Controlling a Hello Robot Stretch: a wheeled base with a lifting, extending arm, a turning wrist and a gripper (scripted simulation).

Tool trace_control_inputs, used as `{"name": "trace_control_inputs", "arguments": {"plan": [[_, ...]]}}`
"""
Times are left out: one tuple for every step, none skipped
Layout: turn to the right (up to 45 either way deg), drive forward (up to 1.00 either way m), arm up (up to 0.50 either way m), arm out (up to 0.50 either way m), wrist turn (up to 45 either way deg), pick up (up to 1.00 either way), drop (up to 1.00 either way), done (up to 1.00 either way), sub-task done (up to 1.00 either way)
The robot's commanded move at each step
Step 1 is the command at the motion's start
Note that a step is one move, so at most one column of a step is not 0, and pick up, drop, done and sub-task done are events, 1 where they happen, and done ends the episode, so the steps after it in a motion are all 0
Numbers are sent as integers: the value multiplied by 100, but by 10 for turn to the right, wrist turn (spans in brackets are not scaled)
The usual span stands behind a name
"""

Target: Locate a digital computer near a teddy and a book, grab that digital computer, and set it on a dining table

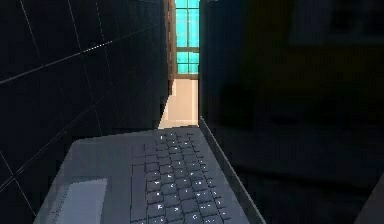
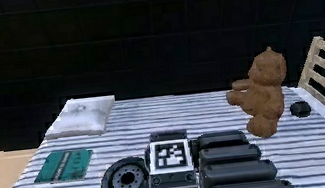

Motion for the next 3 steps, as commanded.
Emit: {"name": "trace_control_inputs", "arguments": {"plan": [[0,100,0,0,0,0,0,0,0],[0,100,0,0,0,0,0,0,0],[0,100,0,0,0,0,0,0,0]]}}
